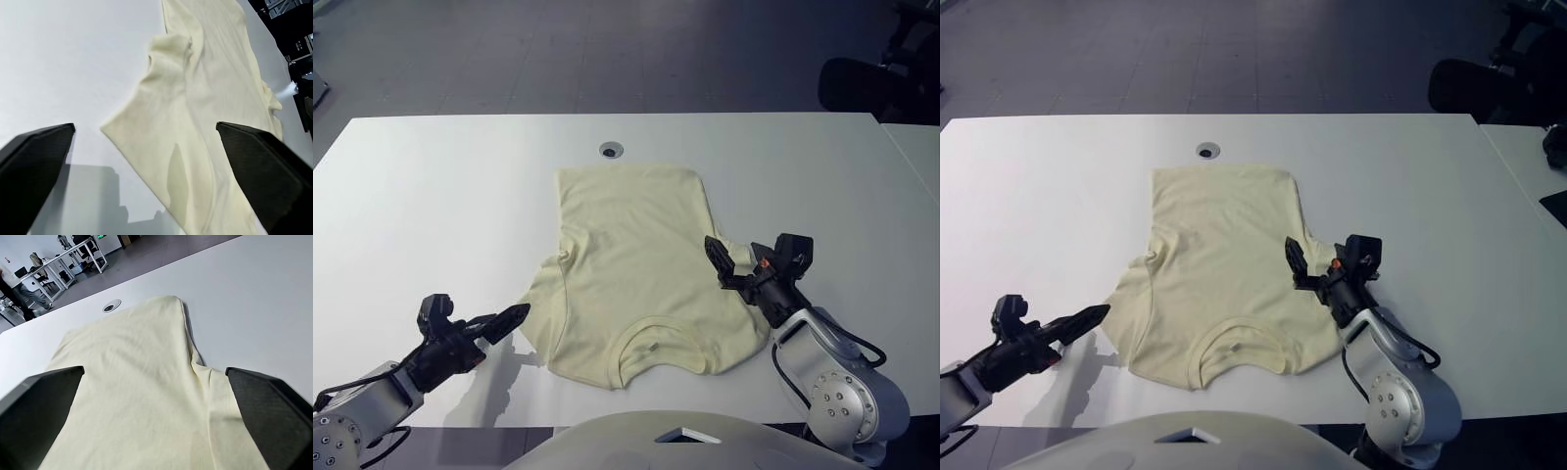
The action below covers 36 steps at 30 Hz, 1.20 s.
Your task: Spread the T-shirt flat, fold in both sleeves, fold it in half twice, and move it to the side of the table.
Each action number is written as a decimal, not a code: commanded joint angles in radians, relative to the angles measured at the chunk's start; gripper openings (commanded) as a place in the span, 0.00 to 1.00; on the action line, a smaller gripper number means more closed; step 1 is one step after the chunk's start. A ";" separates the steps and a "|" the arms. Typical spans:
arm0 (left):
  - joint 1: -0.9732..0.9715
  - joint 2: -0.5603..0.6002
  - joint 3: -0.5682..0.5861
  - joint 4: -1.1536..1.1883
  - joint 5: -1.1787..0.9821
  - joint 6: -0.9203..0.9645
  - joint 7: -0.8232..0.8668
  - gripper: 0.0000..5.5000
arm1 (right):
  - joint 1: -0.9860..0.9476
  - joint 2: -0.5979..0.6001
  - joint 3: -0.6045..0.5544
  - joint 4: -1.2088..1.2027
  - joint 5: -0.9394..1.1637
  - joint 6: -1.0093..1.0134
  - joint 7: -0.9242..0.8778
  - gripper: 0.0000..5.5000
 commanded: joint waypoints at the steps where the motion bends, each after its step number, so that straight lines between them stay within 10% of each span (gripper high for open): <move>1: 0.036 -0.053 -0.081 0.033 0.049 -0.007 0.056 0.82 | 0.021 0.115 -0.014 0.012 0.072 0.009 -0.051 0.98; 25: -0.005 -0.052 -0.181 0.181 0.168 -0.189 0.122 0.03 | -0.012 -0.004 0.021 0.083 0.189 -0.047 -0.144 0.98; 36: -0.121 -0.037 -0.123 0.276 0.235 -0.216 0.219 0.01 | -0.015 -0.024 0.008 0.117 0.173 -0.102 -0.163 0.98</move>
